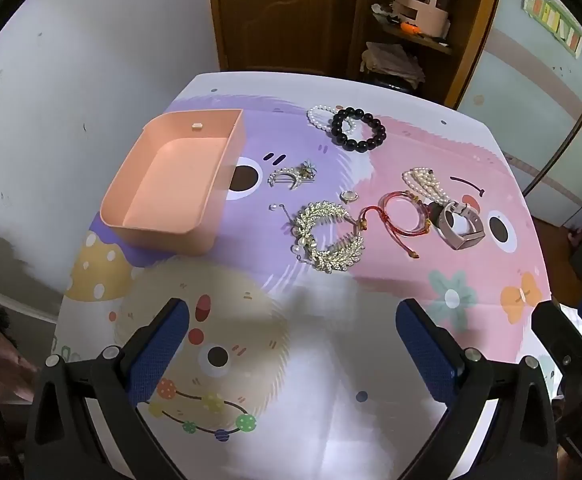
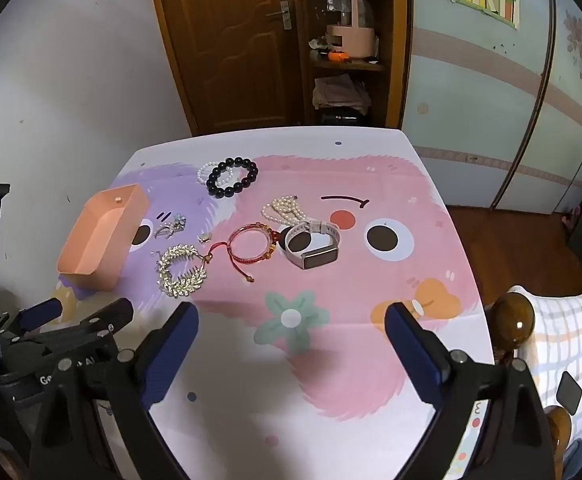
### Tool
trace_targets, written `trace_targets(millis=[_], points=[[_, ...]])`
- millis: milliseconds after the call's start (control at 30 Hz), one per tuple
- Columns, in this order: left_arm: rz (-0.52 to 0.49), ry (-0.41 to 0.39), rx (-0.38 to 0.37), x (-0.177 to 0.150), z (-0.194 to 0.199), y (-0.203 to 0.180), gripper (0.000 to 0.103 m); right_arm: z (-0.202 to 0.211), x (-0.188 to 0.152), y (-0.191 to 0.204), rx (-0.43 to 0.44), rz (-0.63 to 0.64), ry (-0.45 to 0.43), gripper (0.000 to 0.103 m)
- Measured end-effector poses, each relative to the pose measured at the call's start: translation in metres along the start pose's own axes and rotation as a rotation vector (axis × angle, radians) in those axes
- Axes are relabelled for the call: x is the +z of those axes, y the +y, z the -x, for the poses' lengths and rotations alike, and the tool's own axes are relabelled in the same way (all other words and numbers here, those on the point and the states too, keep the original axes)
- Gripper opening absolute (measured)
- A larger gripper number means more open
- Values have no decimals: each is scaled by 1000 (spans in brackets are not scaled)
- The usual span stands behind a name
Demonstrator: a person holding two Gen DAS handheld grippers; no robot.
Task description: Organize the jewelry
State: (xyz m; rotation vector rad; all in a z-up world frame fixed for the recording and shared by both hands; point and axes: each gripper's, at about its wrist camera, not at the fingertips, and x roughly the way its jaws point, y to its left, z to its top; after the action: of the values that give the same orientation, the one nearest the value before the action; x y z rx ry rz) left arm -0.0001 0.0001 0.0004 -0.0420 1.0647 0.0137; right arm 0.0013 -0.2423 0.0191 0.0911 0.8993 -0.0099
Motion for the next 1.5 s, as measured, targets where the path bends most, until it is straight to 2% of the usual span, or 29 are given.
trace_targets(millis=[233, 367, 733, 1500], points=[[-14, -32, -3, 0, 5, 0, 102, -2, -1, 2, 10, -1, -4, 95], [-32, -36, 14, -3, 0, -13, 102, -5, -3, 4, 0, 3, 1, 95], [-57, -46, 7, -6, 8, -12, 102, -3, -3, 4, -8, 12, 1, 95], [-54, -20, -5, -5, 0, -11, 102, -10, -3, 5, 5, 22, 3, 93]])
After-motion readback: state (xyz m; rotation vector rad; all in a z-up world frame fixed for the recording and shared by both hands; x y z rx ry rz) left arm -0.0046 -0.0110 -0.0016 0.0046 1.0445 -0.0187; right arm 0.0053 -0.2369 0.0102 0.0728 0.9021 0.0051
